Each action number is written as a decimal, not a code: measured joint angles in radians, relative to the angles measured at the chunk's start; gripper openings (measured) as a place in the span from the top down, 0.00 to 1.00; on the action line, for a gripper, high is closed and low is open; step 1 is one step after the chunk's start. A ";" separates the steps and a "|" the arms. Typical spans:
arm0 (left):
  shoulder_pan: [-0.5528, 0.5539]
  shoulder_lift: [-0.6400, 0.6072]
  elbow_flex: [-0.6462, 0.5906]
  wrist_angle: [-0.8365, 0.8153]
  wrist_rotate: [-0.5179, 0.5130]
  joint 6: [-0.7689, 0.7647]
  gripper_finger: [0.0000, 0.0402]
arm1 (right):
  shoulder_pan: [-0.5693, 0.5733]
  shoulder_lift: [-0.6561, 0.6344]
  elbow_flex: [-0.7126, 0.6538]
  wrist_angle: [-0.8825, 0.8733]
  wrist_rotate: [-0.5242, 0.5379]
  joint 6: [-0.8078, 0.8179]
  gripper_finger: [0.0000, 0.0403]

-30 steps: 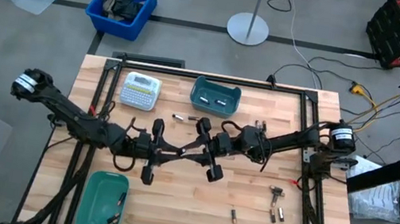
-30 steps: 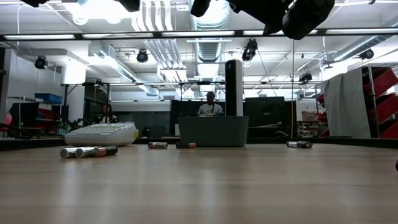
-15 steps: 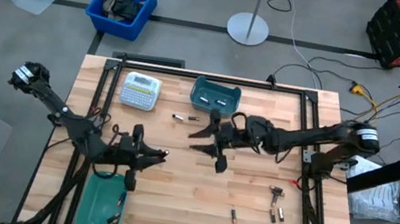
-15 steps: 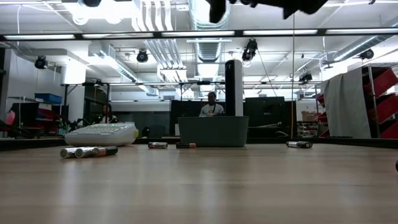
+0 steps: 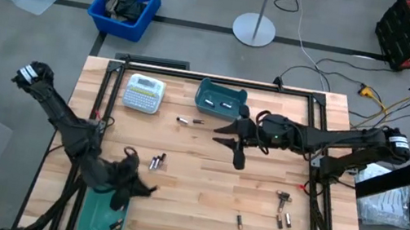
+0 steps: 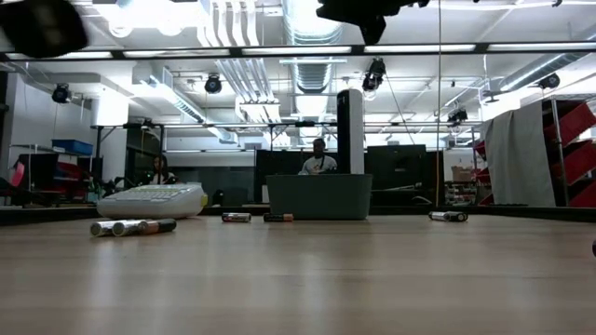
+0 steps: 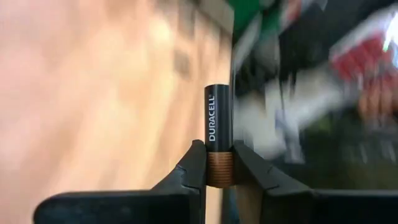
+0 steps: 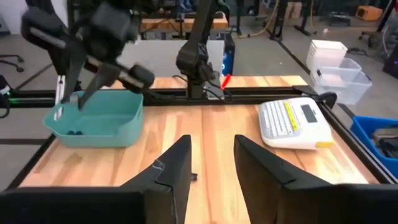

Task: Sort batteries
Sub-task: Put the brown battery into the green bin

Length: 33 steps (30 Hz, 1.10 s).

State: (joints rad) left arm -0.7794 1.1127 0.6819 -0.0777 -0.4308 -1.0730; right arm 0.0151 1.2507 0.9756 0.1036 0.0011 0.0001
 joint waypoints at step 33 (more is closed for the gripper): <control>-0.044 0.522 0.613 -1.247 0.682 -0.346 0.88 | 0.000 0.047 -0.001 0.005 -0.001 -0.006 0.78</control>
State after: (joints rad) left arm -0.8230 1.6346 1.2949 -1.3243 0.2508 -1.4193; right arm 0.0147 1.2980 0.9749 0.1089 0.0006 -0.0061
